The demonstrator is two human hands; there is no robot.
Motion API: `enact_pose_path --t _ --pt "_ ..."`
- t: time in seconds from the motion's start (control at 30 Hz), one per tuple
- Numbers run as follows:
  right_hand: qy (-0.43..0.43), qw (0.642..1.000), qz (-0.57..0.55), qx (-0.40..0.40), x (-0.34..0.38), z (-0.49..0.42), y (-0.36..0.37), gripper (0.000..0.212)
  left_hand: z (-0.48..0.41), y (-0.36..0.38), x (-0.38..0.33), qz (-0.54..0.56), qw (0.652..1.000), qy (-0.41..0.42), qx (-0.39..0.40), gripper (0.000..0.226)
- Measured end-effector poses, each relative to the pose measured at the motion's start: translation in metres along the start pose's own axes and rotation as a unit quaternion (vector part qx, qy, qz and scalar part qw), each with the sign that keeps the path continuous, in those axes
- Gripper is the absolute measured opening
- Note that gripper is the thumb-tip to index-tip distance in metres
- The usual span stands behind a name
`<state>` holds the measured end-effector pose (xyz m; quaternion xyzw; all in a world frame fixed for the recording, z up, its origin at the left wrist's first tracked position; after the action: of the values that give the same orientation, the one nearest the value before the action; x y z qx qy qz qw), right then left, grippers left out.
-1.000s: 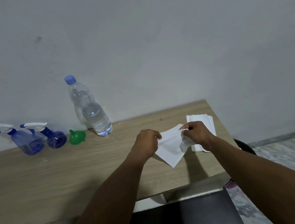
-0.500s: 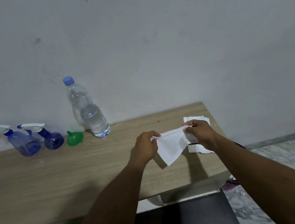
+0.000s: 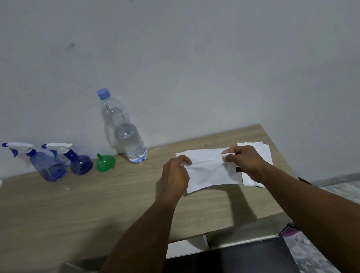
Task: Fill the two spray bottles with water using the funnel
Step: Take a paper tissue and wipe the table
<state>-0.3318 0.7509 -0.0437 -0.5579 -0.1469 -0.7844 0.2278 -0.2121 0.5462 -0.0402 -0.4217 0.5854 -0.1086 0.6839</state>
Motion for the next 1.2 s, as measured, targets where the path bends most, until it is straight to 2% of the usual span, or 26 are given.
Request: enact_pose_path --t 0.1,0.27,0.57,0.83,0.97,1.07,1.13,1.2 --pt "-0.032 0.999 0.026 -0.017 0.01 0.003 0.019 0.009 0.0 -0.017 0.011 0.008 1.0 0.003 -0.014 0.045" --pt "-0.081 0.995 0.052 -0.017 0.023 0.004 0.056 0.007 0.005 -0.055 0.033 0.041 0.999 -0.031 0.002 0.033" --pt "-0.06 0.997 0.03 0.024 0.041 0.013 0.159 0.012 0.004 -0.144 0.105 0.036 0.998 -0.041 0.04 0.033" --pt "-0.028 0.997 0.041 0.052 0.039 0.014 0.238 0.022 0.009 -0.213 0.171 0.016 0.998 -0.019 0.05 0.013" --pt "-0.02 0.994 0.09 0.06 0.037 0.016 0.264 0.022 0.01 -0.233 0.197 0.005 0.998 -0.02 0.053 0.013" --pt "-0.036 0.988 0.144 0.042 0.038 0.014 0.273 0.014 0.014 -0.241 0.207 -0.024 0.999 -0.003 0.04 0.014" --pt "-0.06 0.976 0.208 0.034 0.037 0.011 0.277 0.006 0.018 -0.244 0.211 -0.034 0.999 0.016 0.026 0.014" --pt "-0.084 0.96 0.267 0.026 0.037 0.006 0.28 0.008 0.023 -0.246 0.212 -0.046 0.999 0.024 0.015 0.015"
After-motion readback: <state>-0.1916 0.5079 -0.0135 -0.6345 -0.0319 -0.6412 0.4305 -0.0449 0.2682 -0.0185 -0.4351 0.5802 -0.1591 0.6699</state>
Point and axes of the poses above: each hand's wrist, its own z-axis away from the middle knuckle, its own y-axis out of the palm, x = y × z, the point moved 2 cm from there along -z, towards the middle knuckle, and after that the axes turned 6 degrees about x, right-handed, at the moved point
